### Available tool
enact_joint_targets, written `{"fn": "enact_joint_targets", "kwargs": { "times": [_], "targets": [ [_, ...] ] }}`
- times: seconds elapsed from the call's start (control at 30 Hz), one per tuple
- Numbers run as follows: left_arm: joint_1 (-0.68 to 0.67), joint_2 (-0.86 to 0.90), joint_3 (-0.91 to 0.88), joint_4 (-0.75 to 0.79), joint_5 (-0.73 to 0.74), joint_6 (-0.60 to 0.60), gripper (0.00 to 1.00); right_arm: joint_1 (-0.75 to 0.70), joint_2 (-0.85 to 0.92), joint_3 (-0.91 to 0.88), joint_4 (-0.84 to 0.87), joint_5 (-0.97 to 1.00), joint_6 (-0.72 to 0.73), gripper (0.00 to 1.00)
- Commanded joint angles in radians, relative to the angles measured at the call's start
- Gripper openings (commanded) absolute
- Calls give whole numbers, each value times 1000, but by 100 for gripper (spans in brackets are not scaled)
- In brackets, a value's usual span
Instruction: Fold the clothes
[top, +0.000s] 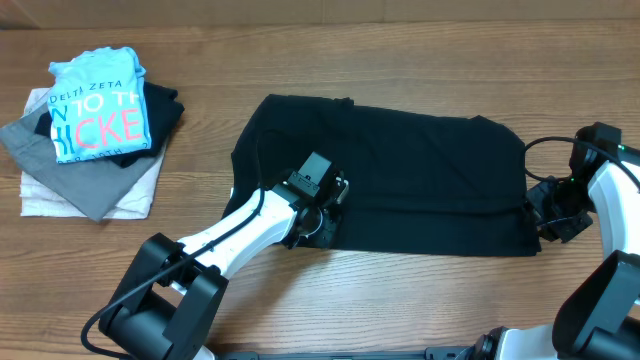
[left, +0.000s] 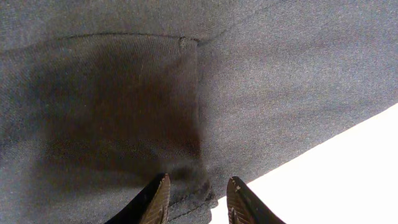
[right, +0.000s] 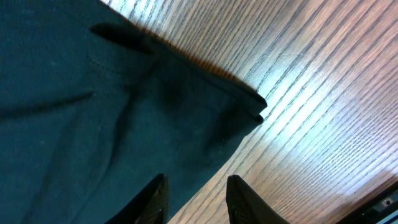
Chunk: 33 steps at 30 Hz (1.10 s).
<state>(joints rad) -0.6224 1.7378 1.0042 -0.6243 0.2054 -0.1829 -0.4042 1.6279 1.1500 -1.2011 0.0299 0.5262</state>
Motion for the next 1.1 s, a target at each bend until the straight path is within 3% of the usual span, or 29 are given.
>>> {"fn": "enact_joint_targets", "kwargs": {
  "times": [0.0,0.1,0.23,0.33,0.43,0.87,0.9,0.93,1.0,1.07],
  "targets": [
    [-9,20,19,-5,-2,3,33,5,-14,22,2,-3,-3,34],
    [-10,26,19,-6,2,3,30,5,-14,22,1,-3,-3,34],
    [-10,26,20,-5,2,3,17,5,-14,22,-1,-3,-3,34],
    [-10,26,20,-6,2,3,14,5,-14,22,-2,-3,-3,34],
    [-10,26,20,-6,2,3,4,5,-14,22,-2,-2,-3,34],
    [52,26,255,31,-121,62,4,5,-14,22,-1,-2,-3,34],
    [53,27,255,48,-117,64,8,5,-14,22,-1,-2,-3,34],
    [53,32,255,45,-114,64,18,5,-14,22,-1,-2,-3,34],
    [51,42,254,26,-101,63,56,5,-14,22,-1,-2,-3,34],
    [51,53,254,-6,-103,64,61,5,-14,22,0,-2,-3,34]
  ]
}}
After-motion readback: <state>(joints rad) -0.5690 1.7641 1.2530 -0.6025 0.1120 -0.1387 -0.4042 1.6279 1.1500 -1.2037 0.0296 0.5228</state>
